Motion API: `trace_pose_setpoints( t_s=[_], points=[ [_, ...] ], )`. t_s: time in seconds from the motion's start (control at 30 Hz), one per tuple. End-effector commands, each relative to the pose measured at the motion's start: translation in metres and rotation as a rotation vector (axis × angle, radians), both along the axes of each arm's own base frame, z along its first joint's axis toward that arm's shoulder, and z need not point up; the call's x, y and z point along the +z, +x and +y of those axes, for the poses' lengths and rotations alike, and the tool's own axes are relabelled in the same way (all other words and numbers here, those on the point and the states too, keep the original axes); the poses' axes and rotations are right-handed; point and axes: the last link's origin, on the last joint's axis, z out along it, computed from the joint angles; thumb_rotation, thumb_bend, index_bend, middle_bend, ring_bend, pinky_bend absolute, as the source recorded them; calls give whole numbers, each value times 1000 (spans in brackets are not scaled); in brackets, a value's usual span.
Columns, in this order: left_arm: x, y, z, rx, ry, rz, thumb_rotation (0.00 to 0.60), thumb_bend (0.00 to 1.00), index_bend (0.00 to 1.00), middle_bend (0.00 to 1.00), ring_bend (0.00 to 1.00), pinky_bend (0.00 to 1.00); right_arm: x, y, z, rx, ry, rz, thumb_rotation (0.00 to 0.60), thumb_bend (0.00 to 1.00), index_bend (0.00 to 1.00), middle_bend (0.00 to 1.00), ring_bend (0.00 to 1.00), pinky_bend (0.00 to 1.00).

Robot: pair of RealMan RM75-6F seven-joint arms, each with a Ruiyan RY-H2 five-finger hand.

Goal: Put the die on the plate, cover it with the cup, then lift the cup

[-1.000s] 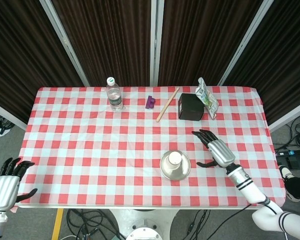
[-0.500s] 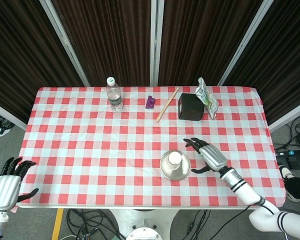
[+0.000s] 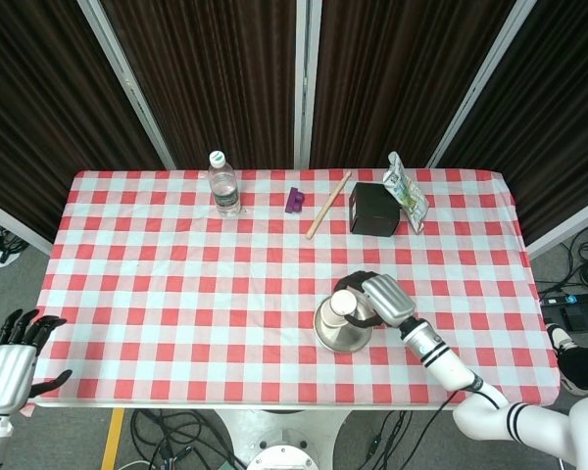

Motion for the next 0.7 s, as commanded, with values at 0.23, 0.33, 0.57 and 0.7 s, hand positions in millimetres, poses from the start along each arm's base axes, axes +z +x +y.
trace_pose_setpoints(
  t_s=[0.23, 0.33, 0.57, 0.7],
  points=[
    [0, 4, 4, -20, -3, 4, 600, 0, 248, 224, 109, 86, 59, -33, -15, -115, -167, -68, 600, 299, 531, 444, 290, 368],
    [-2, 5, 4, -19, -8, 0, 600, 0, 248, 224, 109, 86, 63, -58, -22, -195, -184, 18, 600, 299, 500, 409, 277, 367],
    [-5, 6, 3, -16, -15, 0, 600, 0, 248, 224, 109, 86, 36, -90, -28, -285, -124, 174, 600, 295, 338, 299, 191, 301],
    [-2, 5, 3, -12, -5, 1, 600, 0, 248, 224, 109, 86, 34, -90, -24, -274, -119, 170, 600, 295, 180, 223, 132, 215]
  ],
)
